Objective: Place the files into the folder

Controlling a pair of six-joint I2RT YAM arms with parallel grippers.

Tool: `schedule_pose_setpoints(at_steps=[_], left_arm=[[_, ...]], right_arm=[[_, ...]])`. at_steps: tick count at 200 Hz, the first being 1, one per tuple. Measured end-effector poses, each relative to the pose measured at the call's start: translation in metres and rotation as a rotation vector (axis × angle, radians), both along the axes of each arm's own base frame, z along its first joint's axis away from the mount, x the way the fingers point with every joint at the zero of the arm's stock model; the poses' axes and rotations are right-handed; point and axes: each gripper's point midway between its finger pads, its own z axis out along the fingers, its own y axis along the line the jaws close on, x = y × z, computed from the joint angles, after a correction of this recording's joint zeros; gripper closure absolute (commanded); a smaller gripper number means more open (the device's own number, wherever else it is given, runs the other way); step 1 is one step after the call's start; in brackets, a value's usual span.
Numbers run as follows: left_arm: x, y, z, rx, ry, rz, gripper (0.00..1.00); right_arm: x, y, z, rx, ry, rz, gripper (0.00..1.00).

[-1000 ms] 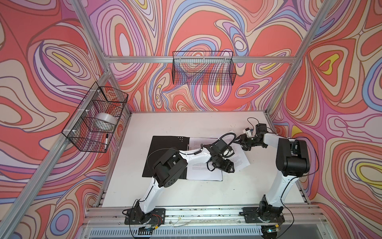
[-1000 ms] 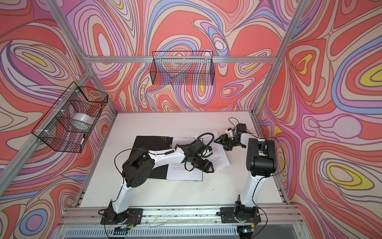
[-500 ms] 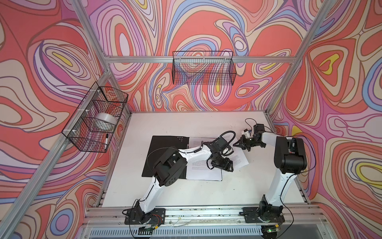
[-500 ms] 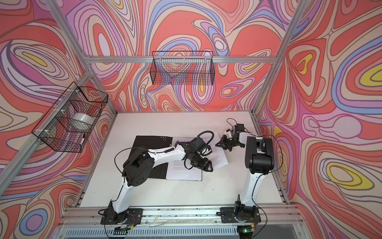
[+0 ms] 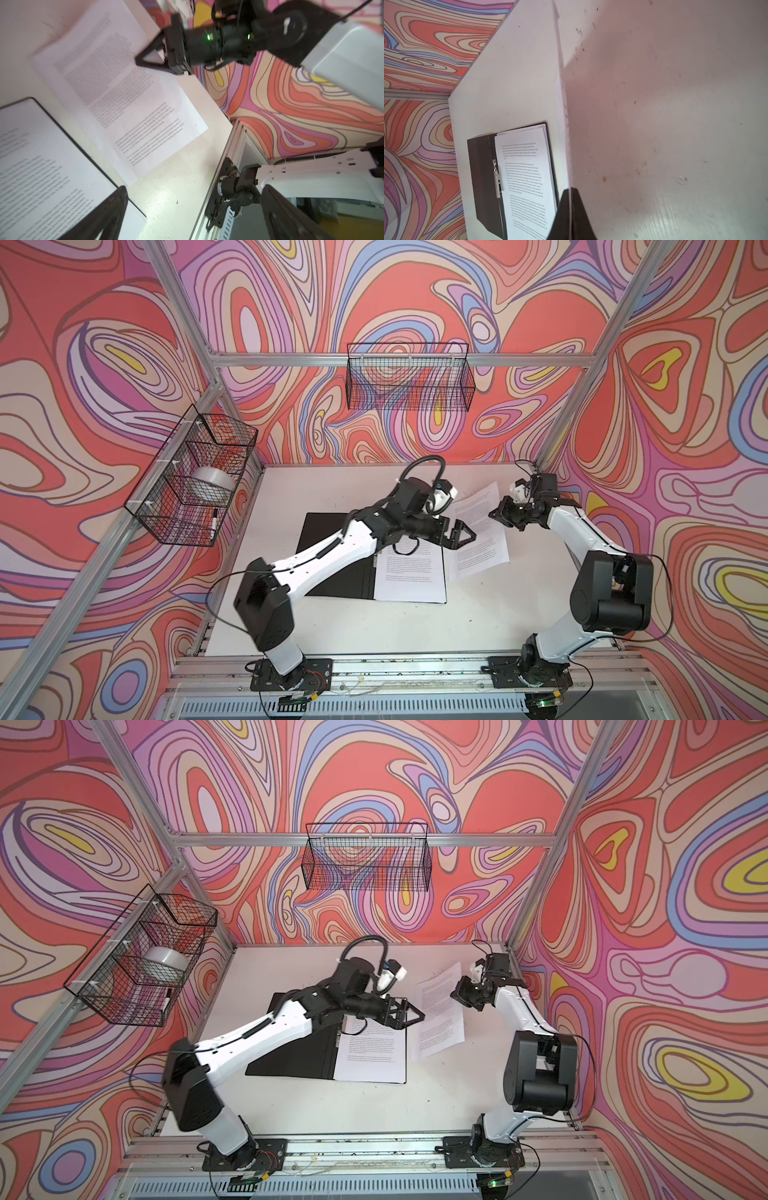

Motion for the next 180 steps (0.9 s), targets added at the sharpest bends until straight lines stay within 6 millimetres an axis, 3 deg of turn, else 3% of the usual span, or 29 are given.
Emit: schedule_pose_setpoints(at_steps=[11,32,74,107,128,147,180], left_arm=[[0.005,0.032,0.004,0.000,-0.045,0.076,0.00],[0.007,0.087,-0.010,0.062,-0.118,0.207,0.00],[-0.010,0.155,-0.038,0.234,-0.271,0.327,0.00],[-0.018,0.185,-0.036,0.287,-0.375,0.381,0.00],[-0.019,0.198,-0.049,0.332,-0.397,0.411,0.00],[-0.019,0.202,-0.065,0.379,-0.385,0.411,0.00],[-0.016,0.202,-0.070,0.409,-0.390,0.404,0.00]], right_arm=[[-0.002,-0.001,0.013,-0.009,-0.019,-0.009,1.00],[-0.006,0.006,0.035,-0.024,-0.055,-0.009,1.00],[-0.007,0.051,0.068,-0.007,-0.102,0.054,1.00],[-0.008,0.091,0.083,0.024,-0.116,0.097,1.00],[-0.004,0.126,0.096,0.051,-0.139,0.136,1.00],[-0.003,0.157,0.102,0.079,-0.151,0.170,1.00],[-0.004,0.201,0.103,0.145,-0.149,0.203,1.00]])
